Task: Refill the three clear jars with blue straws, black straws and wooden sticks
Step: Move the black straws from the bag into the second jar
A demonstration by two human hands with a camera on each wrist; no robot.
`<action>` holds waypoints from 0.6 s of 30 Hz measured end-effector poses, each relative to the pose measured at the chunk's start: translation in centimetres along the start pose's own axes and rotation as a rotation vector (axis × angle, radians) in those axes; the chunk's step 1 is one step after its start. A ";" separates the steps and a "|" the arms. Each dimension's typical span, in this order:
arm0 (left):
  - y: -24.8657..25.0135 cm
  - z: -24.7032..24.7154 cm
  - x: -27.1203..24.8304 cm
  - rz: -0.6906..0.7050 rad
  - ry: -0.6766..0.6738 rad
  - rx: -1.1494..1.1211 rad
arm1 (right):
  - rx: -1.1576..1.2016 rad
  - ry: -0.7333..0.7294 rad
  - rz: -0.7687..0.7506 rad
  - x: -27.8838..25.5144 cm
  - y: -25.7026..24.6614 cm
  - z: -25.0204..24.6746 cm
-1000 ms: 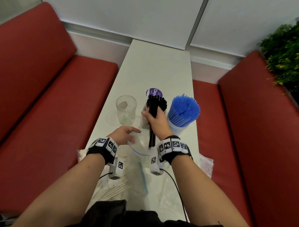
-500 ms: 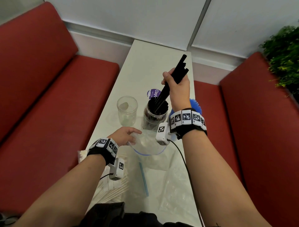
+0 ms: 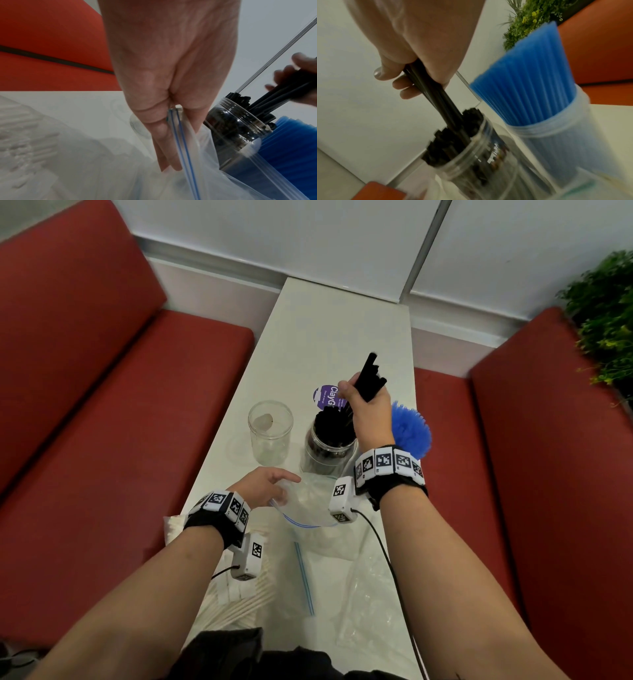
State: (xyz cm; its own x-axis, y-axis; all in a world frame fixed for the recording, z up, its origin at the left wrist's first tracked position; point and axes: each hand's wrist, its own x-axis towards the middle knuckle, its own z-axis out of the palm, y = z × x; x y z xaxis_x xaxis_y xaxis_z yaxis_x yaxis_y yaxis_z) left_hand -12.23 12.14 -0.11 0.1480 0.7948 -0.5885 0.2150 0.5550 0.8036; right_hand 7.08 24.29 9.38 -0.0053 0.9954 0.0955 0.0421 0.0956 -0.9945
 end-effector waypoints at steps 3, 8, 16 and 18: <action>0.0 -0.1 0.0 -0.007 0.006 0.002 | -0.053 -0.017 0.088 -0.7 1.2 0.0; -0.2 0.0 0.0 -0.004 0.015 0.014 | -0.026 0.030 -0.076 -0.1 -2.5 0.5; -0.3 -0.2 0.3 0.005 0.011 0.023 | -0.324 -0.062 -0.269 0.5 -3.5 1.7; -0.4 -0.3 0.3 -0.004 0.001 0.011 | -0.523 -0.136 -0.169 -0.1 -1.0 1.7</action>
State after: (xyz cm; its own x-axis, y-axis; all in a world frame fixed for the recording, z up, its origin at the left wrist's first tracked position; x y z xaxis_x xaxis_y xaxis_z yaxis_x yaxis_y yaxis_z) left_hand -12.53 12.23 -0.54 0.1459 0.7928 -0.5917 0.2263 0.5555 0.8001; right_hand 5.34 24.12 10.31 -0.1824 0.9604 0.2105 0.5191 0.2759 -0.8090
